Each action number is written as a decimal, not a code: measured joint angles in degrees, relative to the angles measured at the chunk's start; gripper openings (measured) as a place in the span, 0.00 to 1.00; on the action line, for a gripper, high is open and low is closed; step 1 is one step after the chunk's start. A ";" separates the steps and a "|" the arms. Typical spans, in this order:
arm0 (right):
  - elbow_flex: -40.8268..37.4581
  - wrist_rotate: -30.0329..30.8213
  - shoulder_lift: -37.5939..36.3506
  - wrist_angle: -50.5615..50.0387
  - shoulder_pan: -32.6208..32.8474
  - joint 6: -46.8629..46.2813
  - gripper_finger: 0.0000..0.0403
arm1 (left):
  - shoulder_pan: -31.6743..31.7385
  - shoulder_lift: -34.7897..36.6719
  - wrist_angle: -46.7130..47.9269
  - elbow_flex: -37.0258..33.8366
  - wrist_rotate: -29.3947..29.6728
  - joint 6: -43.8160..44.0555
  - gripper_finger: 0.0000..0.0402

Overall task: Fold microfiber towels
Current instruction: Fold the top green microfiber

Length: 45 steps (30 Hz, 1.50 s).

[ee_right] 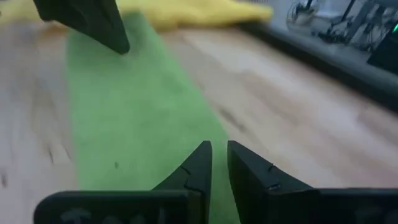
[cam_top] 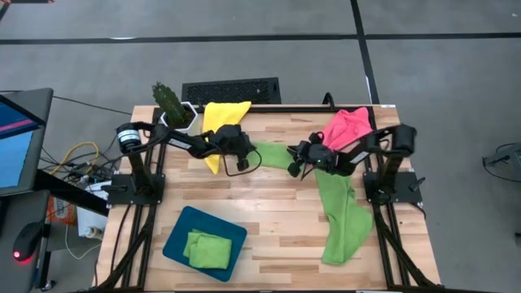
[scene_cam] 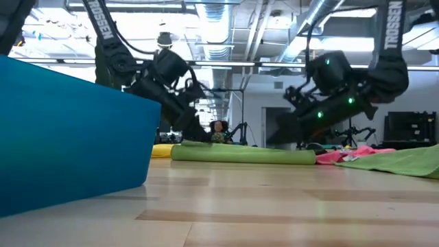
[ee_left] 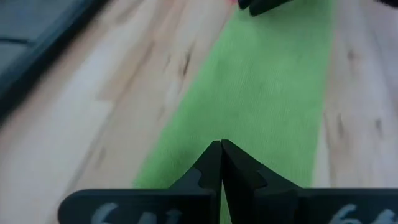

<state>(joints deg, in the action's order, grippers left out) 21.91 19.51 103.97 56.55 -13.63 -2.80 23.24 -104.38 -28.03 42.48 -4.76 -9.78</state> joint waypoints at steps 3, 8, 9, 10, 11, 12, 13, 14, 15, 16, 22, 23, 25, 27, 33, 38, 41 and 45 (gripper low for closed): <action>0.42 -0.11 3.64 0.34 -0.02 -1.40 0.19 | -0.04 -3.09 -0.42 0.00 1.76 1.50 0.00; 0.53 0.32 6.89 1.55 0.48 -3.69 0.19 | -0.12 -5.80 -1.31 0.22 1.92 3.75 0.00; 0.55 0.32 6.88 1.35 0.48 -3.74 0.19 | -0.23 -5.84 -1.17 0.21 1.69 3.89 0.00; 0.55 0.33 6.87 1.34 0.48 -3.75 0.19 | -0.33 -5.84 -1.00 0.22 1.65 4.02 0.00; 0.53 0.30 6.71 1.29 0.45 -3.65 0.19 | -0.44 -5.82 -0.86 0.22 1.76 4.10 0.00; 0.53 0.23 6.34 1.08 0.37 -3.40 0.19 | -0.48 -5.56 -0.66 0.20 1.87 4.38 0.00; 0.46 0.12 5.71 0.79 0.37 -3.06 0.19 | -0.51 -5.18 -0.20 0.21 1.85 4.79 0.00; 0.31 0.03 4.84 0.70 0.37 -2.77 0.19 | -0.58 -4.73 0.25 0.14 1.82 5.21 0.00; 0.29 -0.03 4.04 1.35 0.38 -2.36 0.19 | -0.68 -3.94 0.98 0.08 1.77 5.82 0.00; 0.34 -0.16 3.22 2.47 0.50 -1.90 0.19 | -0.74 -2.76 1.97 -0.08 1.55 6.46 0.00; 0.92 -0.12 2.07 11.42 1.78 -1.44 0.19 | -1.81 4.10 1.34 -0.02 2.54 5.72 0.00; 1.55 -0.14 2.68 12.23 1.97 -1.23 0.19 | -1.92 4.15 0.86 0.00 3.16 4.68 0.00; 3.25 -0.13 4.54 12.51 2.01 -1.19 0.19 | -1.94 3.75 0.15 -0.04 4.86 3.57 0.00; 5.52 -0.21 7.37 12.44 1.90 -1.18 0.19 | -1.46 2.03 -1.88 0.02 5.52 3.50 0.00; 11.77 -0.12 15.19 11.96 1.88 -1.21 0.19 | -0.64 -4.18 -2.38 -0.04 7.61 6.01 0.00; 12.74 0.01 18.48 9.81 1.79 -2.95 0.19 | -0.62 -6.15 -2.67 0.20 7.83 7.54 0.00; 12.84 0.08 18.88 9.68 1.81 -4.14 0.19 | -0.81 -5.85 -2.06 0.17 7.71 7.46 0.00; 12.70 0.07 17.30 8.59 1.92 -3.57 0.19 | -0.81 -4.15 -0.39 -0.02 7.55 7.50 0.00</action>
<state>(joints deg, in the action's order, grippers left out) 34.60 19.58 121.27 65.14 -11.71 -6.38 22.44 -108.52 -28.42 42.46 2.79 -2.27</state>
